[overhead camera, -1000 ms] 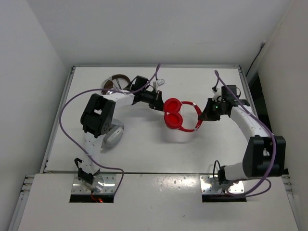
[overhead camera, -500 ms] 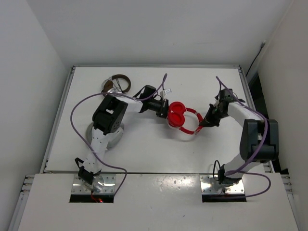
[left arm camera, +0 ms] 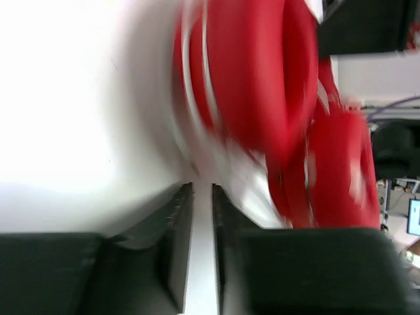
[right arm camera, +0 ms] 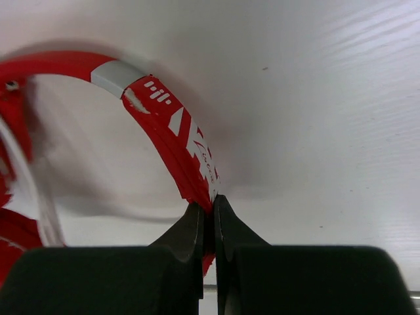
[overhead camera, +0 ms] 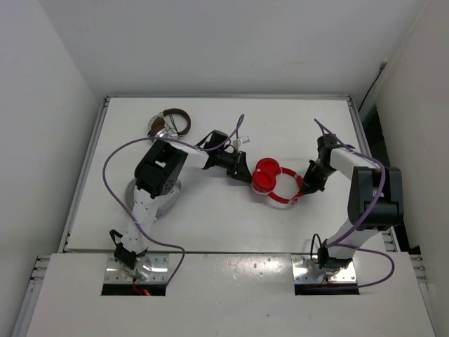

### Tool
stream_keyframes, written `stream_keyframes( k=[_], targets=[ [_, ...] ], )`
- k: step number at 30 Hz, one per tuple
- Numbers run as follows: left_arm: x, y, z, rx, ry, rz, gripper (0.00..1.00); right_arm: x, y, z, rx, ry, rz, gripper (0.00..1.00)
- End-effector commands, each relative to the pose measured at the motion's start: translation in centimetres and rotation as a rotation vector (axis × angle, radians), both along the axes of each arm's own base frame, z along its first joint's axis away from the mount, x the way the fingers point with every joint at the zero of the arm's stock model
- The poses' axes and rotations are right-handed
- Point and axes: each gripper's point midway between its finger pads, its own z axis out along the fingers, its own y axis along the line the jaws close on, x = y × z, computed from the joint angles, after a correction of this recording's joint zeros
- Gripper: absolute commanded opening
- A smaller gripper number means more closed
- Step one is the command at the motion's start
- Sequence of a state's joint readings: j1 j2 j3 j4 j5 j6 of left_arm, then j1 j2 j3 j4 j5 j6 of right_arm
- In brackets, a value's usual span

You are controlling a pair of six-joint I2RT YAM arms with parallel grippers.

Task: Wrap the headphones

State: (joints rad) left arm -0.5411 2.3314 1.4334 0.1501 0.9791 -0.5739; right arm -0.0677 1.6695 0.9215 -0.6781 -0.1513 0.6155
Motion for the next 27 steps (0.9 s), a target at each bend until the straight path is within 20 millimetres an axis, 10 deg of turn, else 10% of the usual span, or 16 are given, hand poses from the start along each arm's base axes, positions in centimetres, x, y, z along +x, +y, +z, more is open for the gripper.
stream_keyframes(
  k=[1, 10, 17, 27],
  targets=[
    [-1.7, 0.9, 1.0, 0.052, -0.013, -0.016, 0.27, 2.4, -1.4, 0.2, -0.075, -0.056, -0.079, 0.00],
    [-1.4, 5.8, 2.0, 0.188, -0.114, 0.098, 0.35, 2.2, -1.0, -0.1, -0.085, -0.049, -0.048, 0.00],
    [-0.1, 7.7, 5.7, 0.198, -0.273, 0.116, 0.35, 2.6, -0.9, 1.1, -0.127, -0.100, -0.008, 0.38],
    [3.0, 10.1, 11.9, 0.272, -0.608, 0.182, 0.36, 3.1, -3.3, 4.5, -0.201, -0.191, 0.042, 0.49]
  ],
)
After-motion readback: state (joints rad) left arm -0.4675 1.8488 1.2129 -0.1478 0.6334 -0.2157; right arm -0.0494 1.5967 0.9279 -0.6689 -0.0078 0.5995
